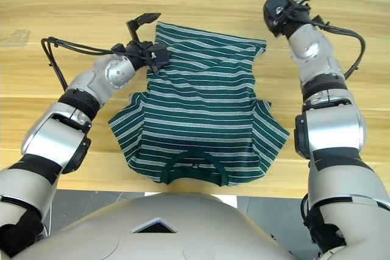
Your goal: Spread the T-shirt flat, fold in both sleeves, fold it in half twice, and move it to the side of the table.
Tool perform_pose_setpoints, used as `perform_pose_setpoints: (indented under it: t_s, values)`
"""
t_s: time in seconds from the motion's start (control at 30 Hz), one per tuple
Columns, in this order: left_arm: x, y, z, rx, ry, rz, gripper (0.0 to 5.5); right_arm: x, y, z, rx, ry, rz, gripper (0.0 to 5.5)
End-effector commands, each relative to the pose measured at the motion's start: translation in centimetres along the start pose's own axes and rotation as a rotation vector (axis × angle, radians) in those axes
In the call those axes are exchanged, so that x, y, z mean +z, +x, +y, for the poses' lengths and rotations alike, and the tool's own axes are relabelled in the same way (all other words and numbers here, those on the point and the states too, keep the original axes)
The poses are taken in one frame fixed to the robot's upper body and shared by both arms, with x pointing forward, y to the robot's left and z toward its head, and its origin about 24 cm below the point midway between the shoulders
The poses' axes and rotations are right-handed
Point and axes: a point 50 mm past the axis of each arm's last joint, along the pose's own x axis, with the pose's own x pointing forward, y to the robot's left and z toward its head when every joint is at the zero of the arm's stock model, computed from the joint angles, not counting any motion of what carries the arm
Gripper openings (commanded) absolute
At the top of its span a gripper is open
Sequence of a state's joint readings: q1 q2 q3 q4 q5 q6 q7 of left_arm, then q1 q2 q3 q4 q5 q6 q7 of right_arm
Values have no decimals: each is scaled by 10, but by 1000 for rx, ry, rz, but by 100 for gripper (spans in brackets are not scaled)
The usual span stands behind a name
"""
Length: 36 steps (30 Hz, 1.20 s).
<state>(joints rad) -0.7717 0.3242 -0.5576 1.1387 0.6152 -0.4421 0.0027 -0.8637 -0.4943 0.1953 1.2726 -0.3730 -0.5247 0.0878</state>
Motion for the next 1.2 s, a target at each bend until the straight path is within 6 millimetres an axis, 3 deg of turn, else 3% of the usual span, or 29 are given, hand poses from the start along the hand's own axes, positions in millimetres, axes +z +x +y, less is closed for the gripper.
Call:
perform_pose_setpoints:
  t_s: [0.03, 0.3, 0.37, 0.47, 0.7, 0.87, 1.03, 1.2]
  values:
    - [-37, -14, -13, -64, 8, 207, 538, 6, -6, 2, 30, 32, -115, 370]
    - [-29, -14, -32, -64, -33, 177, 538, 17, -13, 37, 206, 27, -219, 370]
    - [-27, -13, -31, -48, -39, 158, 538, 20, -14, 51, 307, 14, -228, 370]
    - [-22, -11, -26, -10, -51, 118, 538, 9, -32, 66, 516, -65, -205, 370]
    - [-26, -17, -8, 71, -68, 79, 538, -4, -65, 69, 675, -139, -158, 370]
    - [-17, -20, 8, 126, -77, -6, 538, -23, -94, 79, 812, -220, -82, 370]
    - [-6, -27, 22, 194, -84, -79, 538, -30, -117, 85, 892, -231, -47, 370]
    - [6, -44, 42, 270, -77, -136, 538, -30, -136, 67, 974, -313, 0, 370]
